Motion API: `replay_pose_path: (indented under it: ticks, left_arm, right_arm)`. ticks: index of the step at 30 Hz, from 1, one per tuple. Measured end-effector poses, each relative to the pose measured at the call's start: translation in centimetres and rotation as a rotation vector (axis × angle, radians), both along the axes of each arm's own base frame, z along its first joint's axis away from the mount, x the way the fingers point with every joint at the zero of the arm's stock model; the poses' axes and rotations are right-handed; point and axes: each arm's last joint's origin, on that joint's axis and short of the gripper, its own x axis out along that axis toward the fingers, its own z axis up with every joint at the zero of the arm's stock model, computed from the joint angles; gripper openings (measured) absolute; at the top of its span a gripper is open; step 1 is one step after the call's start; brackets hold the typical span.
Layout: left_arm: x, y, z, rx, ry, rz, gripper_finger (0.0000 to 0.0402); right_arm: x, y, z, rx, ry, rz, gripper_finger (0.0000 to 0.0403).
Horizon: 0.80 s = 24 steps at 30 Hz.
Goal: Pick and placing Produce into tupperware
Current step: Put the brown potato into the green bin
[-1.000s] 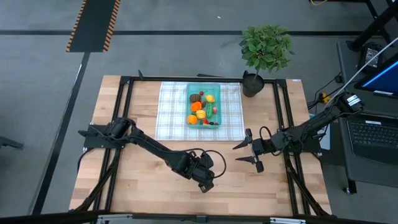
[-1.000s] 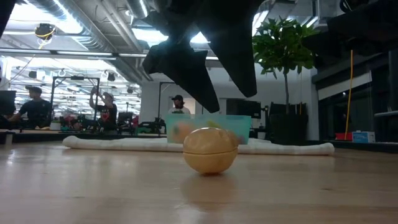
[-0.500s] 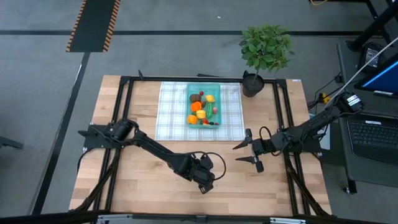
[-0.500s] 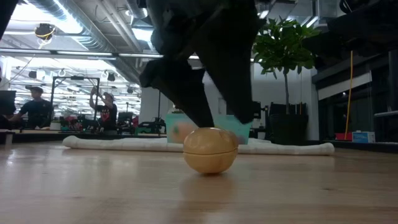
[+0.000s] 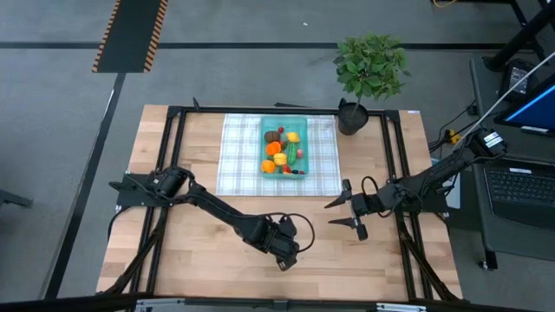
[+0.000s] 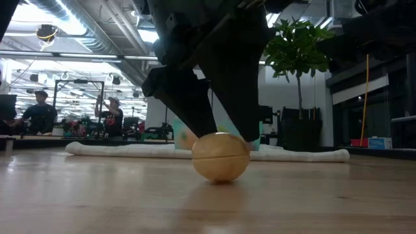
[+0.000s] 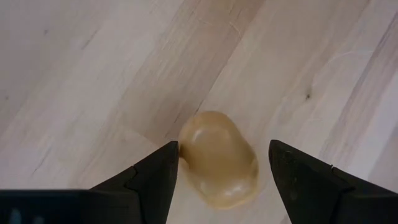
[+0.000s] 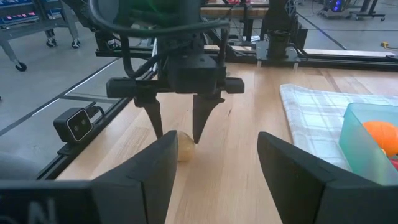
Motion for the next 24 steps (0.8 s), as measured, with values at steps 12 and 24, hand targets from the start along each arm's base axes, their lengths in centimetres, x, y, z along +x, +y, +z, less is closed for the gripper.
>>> replay_pose_path:
  ticks: [12,24]
  left_arm:
    - [-0.9,-0.1,-1.3,-0.060,0.066,0.018,0.0240]
    - [-0.8,-0.1,-2.0,-0.006,0.081,-0.041,0.0234]
  right_arm:
    - [0.0,0.0,-0.1,-0.002,0.005,0.000,0.0223]
    - [0.0,0.0,-0.1,-0.002,0.005,0.000,0.0223]
